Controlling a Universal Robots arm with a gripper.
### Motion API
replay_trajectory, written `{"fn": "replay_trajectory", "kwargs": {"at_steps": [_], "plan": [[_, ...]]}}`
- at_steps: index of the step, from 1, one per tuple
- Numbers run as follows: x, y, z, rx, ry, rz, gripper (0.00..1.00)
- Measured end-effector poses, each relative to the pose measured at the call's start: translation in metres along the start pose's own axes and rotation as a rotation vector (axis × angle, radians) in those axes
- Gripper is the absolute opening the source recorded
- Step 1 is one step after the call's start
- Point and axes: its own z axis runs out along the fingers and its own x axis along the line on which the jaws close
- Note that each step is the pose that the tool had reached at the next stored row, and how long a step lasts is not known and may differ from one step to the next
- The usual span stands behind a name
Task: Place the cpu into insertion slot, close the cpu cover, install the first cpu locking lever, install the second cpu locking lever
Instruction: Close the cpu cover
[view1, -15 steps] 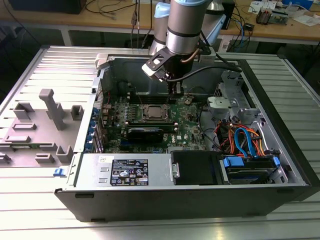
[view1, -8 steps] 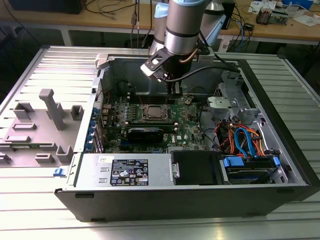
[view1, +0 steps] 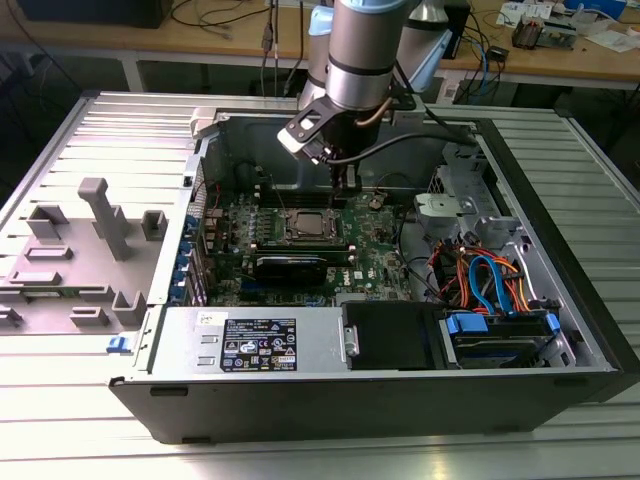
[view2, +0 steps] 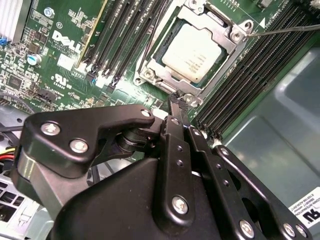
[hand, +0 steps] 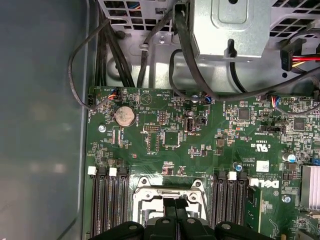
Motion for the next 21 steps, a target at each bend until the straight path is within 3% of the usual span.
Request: {"fn": "replay_trajectory", "kwargs": {"at_steps": [11, 17, 21], "plan": [[0.0005, -0.0082, 0.0038, 0.0001, 0.0000, 0.000, 0.11], [0.0008, -0.0136, 0.0083, 0.0001, 0.0000, 0.000, 0.11], [0.0012, -0.0203, 0.0136, 0.0003, 0.0000, 0.000, 0.11]]}}
